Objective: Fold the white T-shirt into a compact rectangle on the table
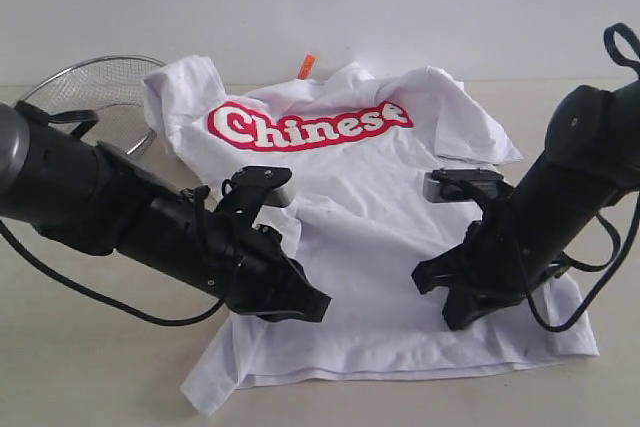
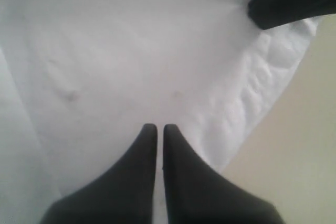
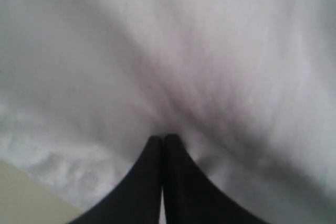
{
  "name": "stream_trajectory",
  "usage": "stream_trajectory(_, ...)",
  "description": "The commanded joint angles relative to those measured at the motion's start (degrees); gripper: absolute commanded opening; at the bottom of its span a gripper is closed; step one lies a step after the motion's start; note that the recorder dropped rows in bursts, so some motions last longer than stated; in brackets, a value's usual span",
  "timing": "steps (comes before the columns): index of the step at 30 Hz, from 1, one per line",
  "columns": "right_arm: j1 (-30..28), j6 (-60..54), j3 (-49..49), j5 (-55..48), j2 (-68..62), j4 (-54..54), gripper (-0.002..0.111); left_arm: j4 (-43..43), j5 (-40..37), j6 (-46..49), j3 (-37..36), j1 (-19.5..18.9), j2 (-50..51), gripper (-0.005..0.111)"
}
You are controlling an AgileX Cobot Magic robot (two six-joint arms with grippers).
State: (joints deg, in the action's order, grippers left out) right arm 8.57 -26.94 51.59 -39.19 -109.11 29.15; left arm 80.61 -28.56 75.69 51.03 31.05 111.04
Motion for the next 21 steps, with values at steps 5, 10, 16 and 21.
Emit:
stream_trajectory(5,0.05,0.63,-9.24,-3.60,-2.32,-5.55,0.000,-3.57,-1.91,-5.88,-2.13,0.28,-2.54,0.004)
stream_trajectory(10,0.05,0.74,-9.26,-5.75,3.14,-5.66,0.000,-4.80,-1.65,-7.56,-3.06,0.28,-3.48,0.004)
stream_trajectory(16,0.05,0.74,-9.26,-3.69,13.27,-5.43,0.000,-5.52,-0.14,-8.23,-3.06,0.28,-6.67,0.004)
stream_trajectory(21,0.05,1.15,-8.69,2.66,17.84,-4.68,0.000,-5.72,-0.46,-8.23,-2.96,0.28,-7.08,0.004)
